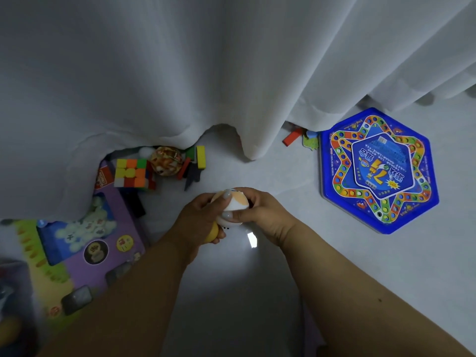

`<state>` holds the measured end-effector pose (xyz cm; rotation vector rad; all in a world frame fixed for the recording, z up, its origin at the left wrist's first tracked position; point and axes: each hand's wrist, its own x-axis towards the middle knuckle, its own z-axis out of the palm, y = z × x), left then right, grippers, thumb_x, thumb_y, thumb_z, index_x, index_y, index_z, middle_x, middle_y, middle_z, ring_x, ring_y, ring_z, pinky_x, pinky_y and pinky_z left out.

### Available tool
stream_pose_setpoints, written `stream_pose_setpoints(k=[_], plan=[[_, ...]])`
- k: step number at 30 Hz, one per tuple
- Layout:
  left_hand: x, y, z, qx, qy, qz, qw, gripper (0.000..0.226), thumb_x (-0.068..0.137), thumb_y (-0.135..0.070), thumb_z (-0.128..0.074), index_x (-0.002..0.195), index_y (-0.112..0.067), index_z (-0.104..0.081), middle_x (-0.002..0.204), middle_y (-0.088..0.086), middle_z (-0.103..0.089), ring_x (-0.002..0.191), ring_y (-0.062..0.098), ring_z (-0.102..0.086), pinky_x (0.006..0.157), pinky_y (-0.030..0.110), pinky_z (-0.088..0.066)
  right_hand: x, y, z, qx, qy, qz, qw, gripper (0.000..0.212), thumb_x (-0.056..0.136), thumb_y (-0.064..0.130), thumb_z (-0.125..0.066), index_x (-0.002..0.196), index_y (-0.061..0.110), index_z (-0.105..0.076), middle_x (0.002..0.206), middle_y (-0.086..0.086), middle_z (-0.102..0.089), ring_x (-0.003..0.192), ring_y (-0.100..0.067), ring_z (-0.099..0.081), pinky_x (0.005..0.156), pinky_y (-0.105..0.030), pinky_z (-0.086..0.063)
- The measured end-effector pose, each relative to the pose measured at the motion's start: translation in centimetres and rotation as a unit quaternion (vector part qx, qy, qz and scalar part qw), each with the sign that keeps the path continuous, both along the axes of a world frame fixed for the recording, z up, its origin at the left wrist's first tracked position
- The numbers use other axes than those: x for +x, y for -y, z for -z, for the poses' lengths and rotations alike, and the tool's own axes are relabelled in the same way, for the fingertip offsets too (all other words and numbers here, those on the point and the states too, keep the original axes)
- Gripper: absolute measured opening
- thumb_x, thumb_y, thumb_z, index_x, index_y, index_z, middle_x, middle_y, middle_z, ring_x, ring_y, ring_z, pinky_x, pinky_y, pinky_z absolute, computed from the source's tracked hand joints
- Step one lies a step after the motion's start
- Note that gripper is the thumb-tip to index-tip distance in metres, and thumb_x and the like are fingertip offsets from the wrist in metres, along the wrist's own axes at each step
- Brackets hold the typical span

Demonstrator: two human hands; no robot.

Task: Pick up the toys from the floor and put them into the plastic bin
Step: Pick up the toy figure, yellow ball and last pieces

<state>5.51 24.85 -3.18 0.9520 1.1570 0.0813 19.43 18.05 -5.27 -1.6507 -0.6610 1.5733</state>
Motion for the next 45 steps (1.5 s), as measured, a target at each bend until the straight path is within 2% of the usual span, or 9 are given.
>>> stream_pose_setpoints(k=[8, 11, 16, 18, 21, 27, 34, 38, 45], plan=[[1.0, -0.1, 0.1, -0.104, 0.016, -0.038, 0.994, 0.068, 0.063, -0.061, -0.060, 0.117, -0.019, -0.059, 0.080, 0.011, -0.057, 0.047, 0.013, -0.051, 0.047, 0.022, -0.042, 3.2, -2.6, -2.1, -0.049, 0.045, -0.173, 0.983, 0.041, 0.080, 0.039, -0.068, 0.118, 0.024, -0.062, 0.120, 0.000, -0.063, 0.112, -0.019, -0.057, 0.101, -0.036, -0.046], [1.6, -0.3, 0.0, -0.138, 0.025, -0.082, 0.987, 0.060, 0.071, -0.058, -0.060, 0.117, -0.019, -0.060, 0.076, 0.009, -0.056, 0.043, 0.013, -0.048, 0.047, 0.022, -0.039, 7.1, -4.6, -3.2, -0.062, 0.111, -0.081, 0.989, 0.039, 0.085, 0.041, -0.060, 0.116, 0.018, -0.064, 0.107, -0.005, -0.066, 0.098, -0.022, -0.060, 0.085, -0.031, -0.048], [2.3, 0.0, -0.4, -0.177, 0.044, -0.098, 0.978, 0.057, 0.076, -0.058, -0.057, 0.115, -0.017, -0.059, 0.078, 0.009, -0.055, 0.043, 0.013, -0.047, 0.047, 0.020, -0.039, 14.6, -7.5, -4.9, -0.048, 0.248, 0.068, 0.965, 0.041, 0.088, -0.001, -0.052, 0.126, 0.015, -0.054, 0.094, -0.006, -0.060, 0.070, -0.016, -0.056, 0.059, -0.019, -0.044], [2.6, 0.0, -0.3, -0.187, 0.044, -0.107, 0.976, 0.063, 0.074, -0.060, -0.058, 0.117, -0.015, -0.058, 0.080, 0.010, -0.056, 0.044, 0.013, -0.049, 0.047, 0.020, -0.040, 16.9, -7.9, -5.3, -0.020, 0.342, 0.044, 0.938, 0.047, 0.086, -0.008, -0.049, 0.128, 0.013, -0.053, 0.110, -0.008, -0.062, 0.090, -0.022, -0.060, 0.065, -0.009, -0.043], [2.9, 0.0, 0.1, -0.196, 0.047, -0.120, 0.972, 0.074, 0.067, -0.063, -0.061, 0.121, -0.014, -0.058, 0.090, 0.013, -0.059, 0.046, 0.014, -0.050, 0.047, 0.021, -0.042, 19.1, -8.0, -4.7, -0.035, 0.416, 0.024, 0.909, 0.041, 0.088, -0.002, -0.049, 0.128, 0.004, -0.053, 0.126, -0.015, -0.058, 0.115, -0.032, -0.055, 0.091, -0.032, -0.045], [3.3, -0.2, 0.6, -0.218, 0.070, -0.144, 0.963, 0.071, 0.068, -0.063, -0.059, 0.119, -0.014, -0.059, 0.100, 0.016, -0.063, 0.045, 0.014, -0.049, 0.046, 0.020, -0.041, 19.0, -7.2, -1.2, -0.096, 0.471, -0.104, 0.871, 0.045, 0.084, 0.009, -0.062, 0.127, 0.008, -0.051, 0.122, -0.009, -0.055, 0.113, -0.028, -0.052, 0.085, -0.027, -0.038], [3.5, -0.5, 0.7, -0.223, 0.071, -0.179, 0.956, 0.053, 0.084, -0.061, -0.050, 0.101, -0.012, -0.062, 0.082, 0.011, -0.067, 0.043, 0.013, -0.049, 0.044, 0.018, -0.041, 16.7, -7.0, 4.1, -0.067, 0.571, -0.175, 0.800, 0.054, 0.086, 0.031, -0.058, 0.137, 0.017, -0.046, 0.145, -0.014, -0.035, 0.133, -0.035, -0.032, 0.108, -0.041, -0.033], [3.5, -0.6, 0.8, -0.228, 0.078, -0.197, 0.950, 0.055, 0.084, -0.061, -0.050, 0.107, -0.012, -0.061, 0.084, 0.011, -0.066, 0.043, 0.014, -0.049, 0.045, 0.017, -0.042, 14.5, -5.4, 4.3, -0.053, 0.589, -0.177, 0.787, 0.049, 0.095, 0.030, -0.048, 0.140, 0.013, -0.040, 0.147, -0.012, -0.032, 0.135, -0.035, -0.028, 0.102, -0.043, -0.038], [2.9, 0.0, 1.2, -0.237, 0.070, -0.211, 0.946, 0.060, 0.083, -0.062, -0.053, 0.118, -0.013, -0.059, 0.088, 0.011, -0.068, 0.045, 0.014, -0.052, 0.044, 0.020, -0.043, 10.2, -2.4, 3.9, -0.046, 0.564, -0.163, 0.808, 0.047, 0.101, 0.028, -0.037, 0.145, 0.014, -0.032, 0.154, -0.005, -0.025, 0.146, -0.033, -0.011, 0.117, -0.044, -0.022]])
